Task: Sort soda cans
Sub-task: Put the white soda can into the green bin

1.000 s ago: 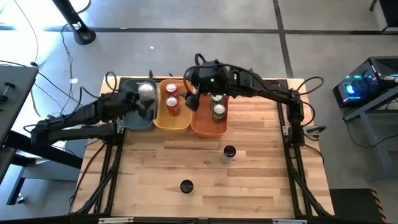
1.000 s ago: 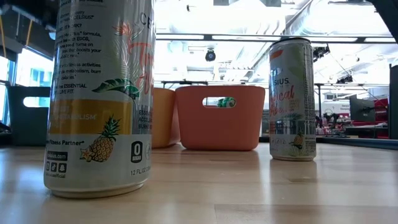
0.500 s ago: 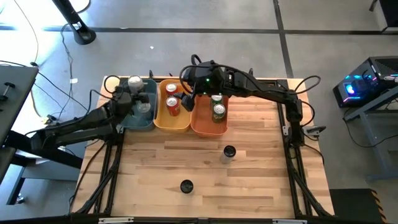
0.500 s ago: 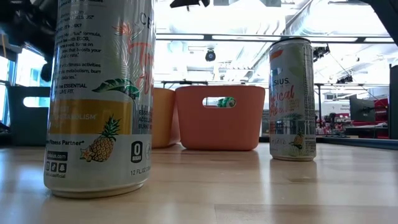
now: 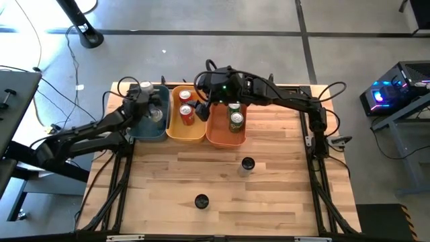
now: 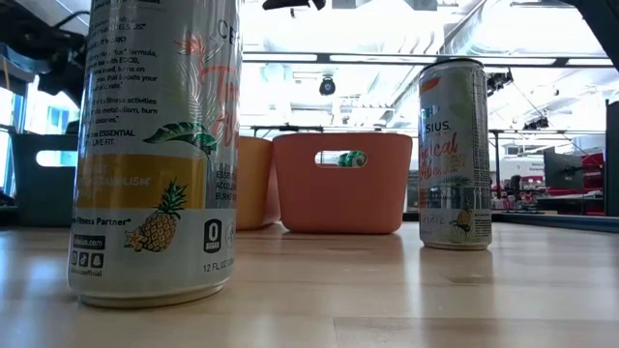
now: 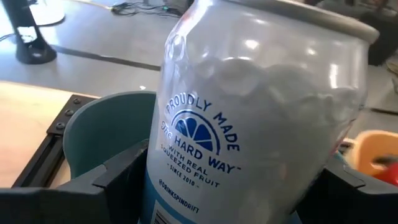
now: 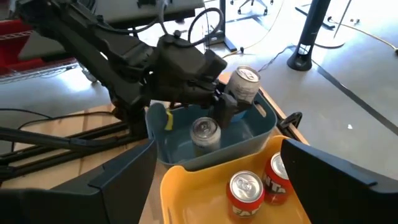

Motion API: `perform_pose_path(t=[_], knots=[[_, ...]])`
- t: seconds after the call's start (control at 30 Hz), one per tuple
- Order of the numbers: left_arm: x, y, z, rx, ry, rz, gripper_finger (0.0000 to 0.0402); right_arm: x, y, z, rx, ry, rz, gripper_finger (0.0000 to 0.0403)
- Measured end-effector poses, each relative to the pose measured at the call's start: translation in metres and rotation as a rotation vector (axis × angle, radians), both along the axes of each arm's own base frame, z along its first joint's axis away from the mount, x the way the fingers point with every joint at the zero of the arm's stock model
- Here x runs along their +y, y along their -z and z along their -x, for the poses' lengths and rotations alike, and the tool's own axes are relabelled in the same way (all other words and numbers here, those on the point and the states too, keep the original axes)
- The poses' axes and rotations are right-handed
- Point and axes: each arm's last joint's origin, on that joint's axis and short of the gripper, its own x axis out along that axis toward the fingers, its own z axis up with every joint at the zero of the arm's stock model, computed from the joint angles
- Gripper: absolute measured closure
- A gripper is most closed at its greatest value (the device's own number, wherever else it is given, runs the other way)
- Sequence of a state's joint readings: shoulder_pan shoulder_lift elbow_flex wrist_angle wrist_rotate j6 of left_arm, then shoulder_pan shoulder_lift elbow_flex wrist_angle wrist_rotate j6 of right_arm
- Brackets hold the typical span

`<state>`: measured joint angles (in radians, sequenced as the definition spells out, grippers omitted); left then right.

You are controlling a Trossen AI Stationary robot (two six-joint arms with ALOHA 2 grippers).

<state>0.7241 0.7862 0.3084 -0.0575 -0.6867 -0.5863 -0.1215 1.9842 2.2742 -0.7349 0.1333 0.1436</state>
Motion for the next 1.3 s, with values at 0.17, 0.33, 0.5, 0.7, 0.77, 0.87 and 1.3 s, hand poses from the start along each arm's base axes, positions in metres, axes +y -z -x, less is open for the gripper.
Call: perform_pose_path(t=[0.17,0.33,0.5,0.7,0.77,0.87,1.3], knots=[[0.008,0.006,-0.001,0.01,-0.04,0.018,0.0099,0.002,0.0,0.0,-0.003,-0.006,-0.017,0.0066],[0.015,0.015,-0.003,0.044,-0.062,0.055,0.0094,0.003,0.0,0.0,-0.004,-0.008,-0.019,0.0066],[0.02,0.026,-0.004,0.044,-0.096,0.102,0.0043,0.003,0.0,0.0,-0.004,-0.009,-0.019,0.0066],[0.025,0.031,-0.008,0.018,-0.094,0.121,0.0044,0.003,0.0,0.0,-0.008,-0.002,-0.036,0.0066],[0.025,0.031,-0.009,0.002,-0.084,0.117,0.0043,0.004,0.0,-0.001,-0.008,-0.008,-0.038,0.0066],[0.025,0.03,-0.009,-0.002,-0.081,0.114,0.0043,0.006,0.0,-0.001,-0.008,-0.017,-0.04,0.0066],[0.023,0.021,-0.007,-0.058,-0.032,0.1,0.0042,0.008,0.002,0.0,0.008,-0.022,-0.042,0.0066]])
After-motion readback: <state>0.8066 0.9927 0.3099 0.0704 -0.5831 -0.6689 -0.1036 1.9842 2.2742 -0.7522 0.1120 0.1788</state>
